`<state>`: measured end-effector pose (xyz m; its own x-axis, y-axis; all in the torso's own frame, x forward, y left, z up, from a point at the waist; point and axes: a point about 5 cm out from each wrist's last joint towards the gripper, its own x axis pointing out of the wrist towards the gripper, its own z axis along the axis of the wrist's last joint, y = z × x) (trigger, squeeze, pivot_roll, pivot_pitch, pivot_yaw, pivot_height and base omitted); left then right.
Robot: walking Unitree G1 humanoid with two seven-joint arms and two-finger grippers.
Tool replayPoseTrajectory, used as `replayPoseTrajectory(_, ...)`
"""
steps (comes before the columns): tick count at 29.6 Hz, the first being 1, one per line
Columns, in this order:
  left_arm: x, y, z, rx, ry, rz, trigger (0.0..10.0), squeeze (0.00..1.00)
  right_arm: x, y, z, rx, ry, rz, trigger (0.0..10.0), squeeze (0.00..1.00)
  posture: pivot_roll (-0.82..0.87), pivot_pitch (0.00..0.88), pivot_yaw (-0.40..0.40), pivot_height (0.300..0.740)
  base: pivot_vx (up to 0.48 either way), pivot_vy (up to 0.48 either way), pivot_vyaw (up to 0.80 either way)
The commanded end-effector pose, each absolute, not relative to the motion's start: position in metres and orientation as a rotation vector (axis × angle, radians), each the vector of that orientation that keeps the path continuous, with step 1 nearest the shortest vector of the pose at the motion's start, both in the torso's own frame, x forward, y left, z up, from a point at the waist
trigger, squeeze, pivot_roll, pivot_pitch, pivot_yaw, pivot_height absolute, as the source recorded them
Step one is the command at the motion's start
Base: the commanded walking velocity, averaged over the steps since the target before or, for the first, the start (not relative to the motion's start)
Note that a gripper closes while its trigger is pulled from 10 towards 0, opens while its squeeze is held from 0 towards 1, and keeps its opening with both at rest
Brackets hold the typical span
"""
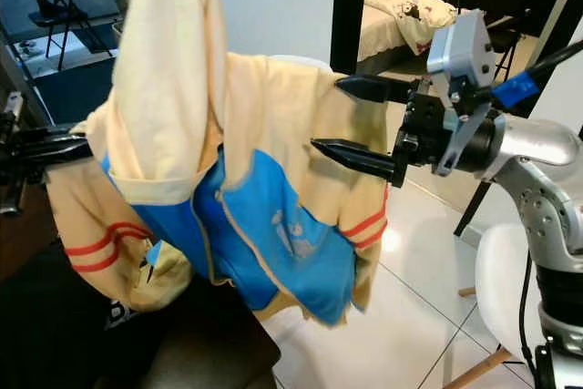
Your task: Hang hanger
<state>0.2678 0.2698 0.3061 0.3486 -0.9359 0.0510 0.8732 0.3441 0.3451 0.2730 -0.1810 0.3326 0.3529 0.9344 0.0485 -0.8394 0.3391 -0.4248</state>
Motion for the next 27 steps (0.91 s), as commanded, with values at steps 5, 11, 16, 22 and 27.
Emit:
replayPoseTrajectory(5, 0.265, 0.258, 0.302, 0.296, -0.216, -1.285, 10.0, 0.0, 0.272, -0.176, 0.335, -0.422, -0.291, 1.251, 10.0, 0.0, 0.06, 0.0, 0.001, 0.74, 0.0, 0.0, 0.0)
replayPoseTrajectory(11, 0.263, 0.251, 0.298, 0.294, -0.181, -1.339, 10.0, 0.0, 0.273, -0.174, 0.329, -0.446, -0.266, 1.277, 10.0, 0.0, 0.05, 0.0, 0.009, 0.74, 0.0, 0.0, 0.0)
replayPoseTrajectory(16, 0.264, 0.25, 0.298, 0.294, -0.18, -1.343, 10.0, 0.0, 0.269, -0.173, 0.324, -0.431, -0.23, 1.331, 10.0, 0.0, 0.05, 0.0, 0.009, 0.74, 0.0, 0.0, 0.0)
replayPoseTrajectory(22, 0.263, 0.249, 0.299, 0.294, -0.187, -1.342, 10.0, 0.0, 0.258, -0.169, 0.302, -0.439, -0.083, 1.465, 0.0, 0.0, 0.05, 0.0, 0.007, 0.74, 0.0, 0.0, 0.0)
replayPoseTrajectory(27, 0.262, 0.247, 0.301, 0.296, -0.195, -1.348, 10.0, 0.0, 0.256, -0.166, 0.297, -0.432, -0.059, 1.496, 0.0, 0.0, 0.06, 0.0, 0.003, 0.74, 0.0, 0.0, 0.0)
